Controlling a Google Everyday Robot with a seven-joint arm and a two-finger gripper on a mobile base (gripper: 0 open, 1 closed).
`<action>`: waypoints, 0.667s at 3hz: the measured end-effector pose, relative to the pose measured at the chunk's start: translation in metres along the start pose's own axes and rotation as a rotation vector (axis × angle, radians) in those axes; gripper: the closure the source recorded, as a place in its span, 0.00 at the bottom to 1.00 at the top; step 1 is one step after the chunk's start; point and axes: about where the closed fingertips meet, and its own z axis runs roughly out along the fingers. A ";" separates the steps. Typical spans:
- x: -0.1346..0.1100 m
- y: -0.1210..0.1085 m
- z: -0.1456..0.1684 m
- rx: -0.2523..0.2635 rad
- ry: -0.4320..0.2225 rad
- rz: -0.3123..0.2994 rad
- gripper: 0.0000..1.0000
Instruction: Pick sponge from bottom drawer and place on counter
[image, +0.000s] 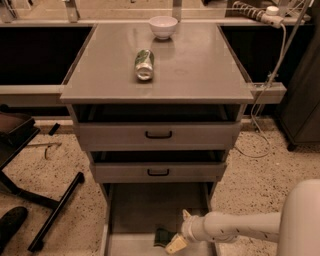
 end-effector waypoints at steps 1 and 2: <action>0.010 -0.021 0.011 0.076 -0.009 0.001 0.00; 0.020 -0.031 0.019 0.112 -0.026 0.008 0.00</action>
Offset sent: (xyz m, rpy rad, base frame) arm 0.0302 -0.0313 -0.0429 -0.0201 -0.1181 -0.1163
